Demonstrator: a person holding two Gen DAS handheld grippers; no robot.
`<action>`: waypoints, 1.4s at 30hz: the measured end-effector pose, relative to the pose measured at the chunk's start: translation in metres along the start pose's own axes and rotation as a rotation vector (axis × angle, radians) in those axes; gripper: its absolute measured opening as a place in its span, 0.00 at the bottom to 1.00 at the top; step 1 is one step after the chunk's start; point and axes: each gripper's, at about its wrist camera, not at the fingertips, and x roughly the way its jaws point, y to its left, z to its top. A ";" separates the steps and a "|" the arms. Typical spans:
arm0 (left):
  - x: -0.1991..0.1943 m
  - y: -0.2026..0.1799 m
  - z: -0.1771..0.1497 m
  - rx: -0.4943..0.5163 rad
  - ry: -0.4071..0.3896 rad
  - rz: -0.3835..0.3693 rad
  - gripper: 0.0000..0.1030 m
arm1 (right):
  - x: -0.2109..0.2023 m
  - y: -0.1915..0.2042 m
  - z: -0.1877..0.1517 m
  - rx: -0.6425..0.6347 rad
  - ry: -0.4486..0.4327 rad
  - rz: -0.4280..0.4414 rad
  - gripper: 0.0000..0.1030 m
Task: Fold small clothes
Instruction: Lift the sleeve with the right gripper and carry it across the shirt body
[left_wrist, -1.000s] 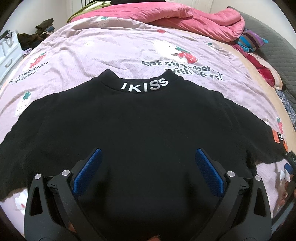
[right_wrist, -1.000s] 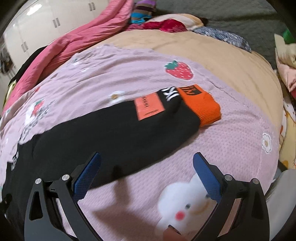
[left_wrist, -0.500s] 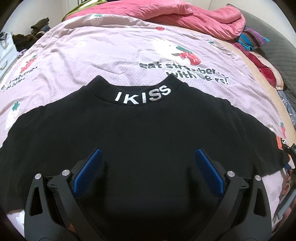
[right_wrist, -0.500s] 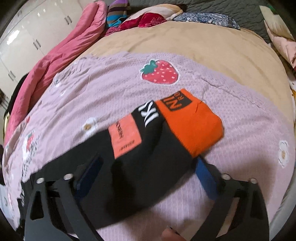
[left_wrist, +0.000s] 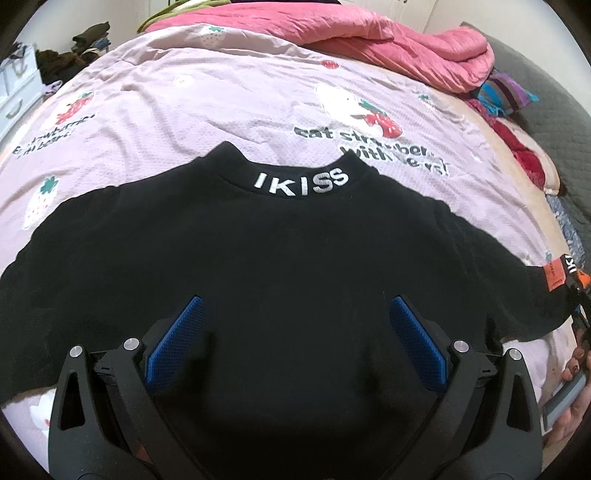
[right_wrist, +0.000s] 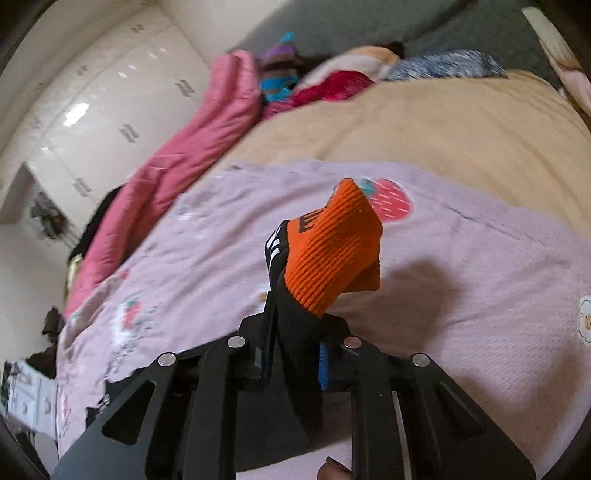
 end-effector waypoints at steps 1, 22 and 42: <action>-0.004 0.002 0.000 -0.009 -0.006 -0.004 0.92 | -0.003 0.007 -0.001 -0.010 -0.003 0.018 0.16; -0.061 0.043 -0.001 -0.131 -0.080 -0.086 0.92 | -0.045 0.160 -0.050 -0.293 0.066 0.254 0.15; -0.067 0.104 -0.015 -0.254 -0.079 -0.152 0.92 | -0.032 0.255 -0.129 -0.512 0.183 0.305 0.16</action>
